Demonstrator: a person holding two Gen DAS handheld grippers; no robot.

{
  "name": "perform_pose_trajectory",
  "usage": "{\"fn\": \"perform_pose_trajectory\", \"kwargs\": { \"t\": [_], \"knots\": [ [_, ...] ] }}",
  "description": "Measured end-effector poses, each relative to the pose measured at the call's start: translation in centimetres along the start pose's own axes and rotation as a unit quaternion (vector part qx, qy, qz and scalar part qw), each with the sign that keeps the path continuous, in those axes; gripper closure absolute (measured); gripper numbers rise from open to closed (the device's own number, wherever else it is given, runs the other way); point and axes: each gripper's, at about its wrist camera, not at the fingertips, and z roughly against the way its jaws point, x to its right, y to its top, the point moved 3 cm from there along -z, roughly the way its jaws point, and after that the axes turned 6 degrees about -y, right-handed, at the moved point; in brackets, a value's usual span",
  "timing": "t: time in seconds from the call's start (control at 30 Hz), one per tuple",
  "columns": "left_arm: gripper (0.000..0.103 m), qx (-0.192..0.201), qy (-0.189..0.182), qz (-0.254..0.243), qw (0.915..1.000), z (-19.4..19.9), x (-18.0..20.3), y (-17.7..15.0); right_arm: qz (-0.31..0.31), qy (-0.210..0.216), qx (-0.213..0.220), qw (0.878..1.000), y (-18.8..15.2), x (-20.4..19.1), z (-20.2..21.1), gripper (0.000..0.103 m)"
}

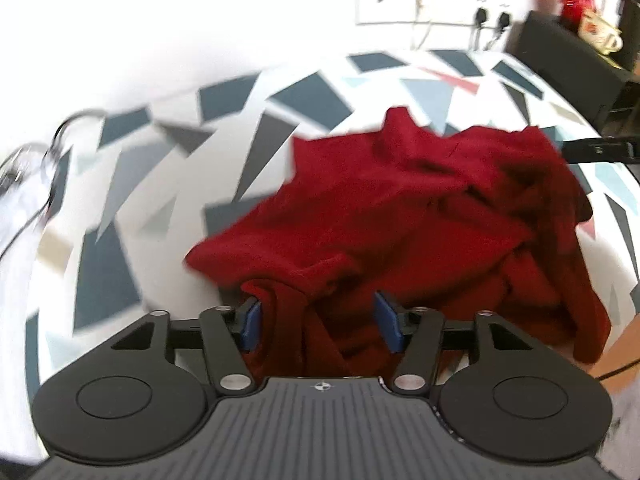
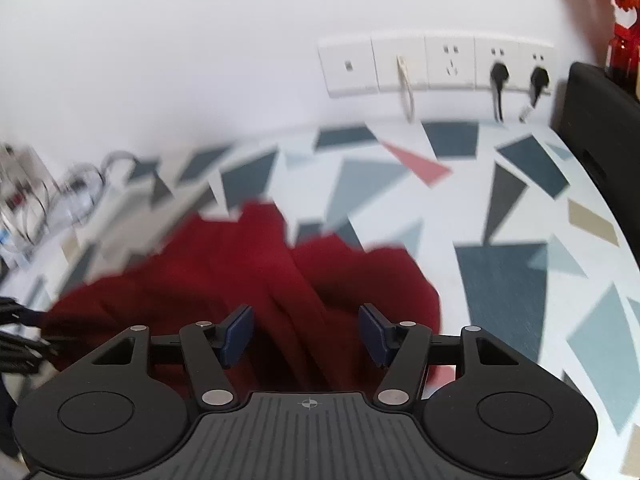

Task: Fold clothes
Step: 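Lower the red garment onto the patterned table and open both grippers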

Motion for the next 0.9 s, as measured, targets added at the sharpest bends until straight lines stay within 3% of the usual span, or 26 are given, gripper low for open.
{"fn": "perform_pose_trajectory", "kwargs": {
  "t": [0.13, 0.27, 0.47, 0.53, 0.63, 0.8, 0.83, 0.87, 0.9],
  "knots": [
    [0.043, 0.005, -0.005, -0.053, 0.9986, -1.9, 1.4, 1.1, -0.004, -0.022, -0.017, 1.000, 0.2, -0.9, -1.6, 0.052],
    [0.035, 0.013, -0.024, -0.086, 0.9959, -2.2, 1.4, 1.0, -0.012, -0.057, -0.028, 0.998, -1.4, -0.7, -1.1, 0.055],
    [0.035, 0.023, 0.010, -0.100, 0.9946, -1.9, -0.4, 1.6, -0.109, -0.132, -0.038, 0.985, -4.4, 2.5, 0.1, 0.055],
    [0.035, 0.017, -0.017, -0.112, 0.9934, -1.9, 0.0, 2.7, -0.141, -0.146, -0.032, 0.979, -5.2, 3.2, 0.8, 0.057],
    [0.020, 0.031, -0.048, -0.157, 0.9859, -2.3, 2.5, 4.1, -0.167, -0.161, -0.021, 0.972, -6.1, 3.9, 1.6, 0.066],
    [0.019, 0.009, -0.083, -0.204, 0.9753, -6.6, 7.2, 5.1, -0.205, -0.160, 0.000, 0.966, -7.1, 4.8, 3.0, 0.066],
    [0.020, 0.006, -0.078, -0.204, 0.9758, -7.6, 7.7, 5.3, -0.209, -0.161, 0.004, 0.965, -7.4, 4.9, 3.3, 0.066],
    [0.043, -0.001, -0.064, -0.191, 0.9794, -8.6, 7.8, 5.5, -0.214, -0.160, 0.006, 0.963, -7.6, 5.1, 3.4, 0.066],
    [0.079, -0.011, -0.057, -0.170, 0.9838, -9.1, 7.6, 5.7, -0.221, -0.160, 0.007, 0.962, -7.8, 5.4, 3.6, 0.066]
  ]
}}
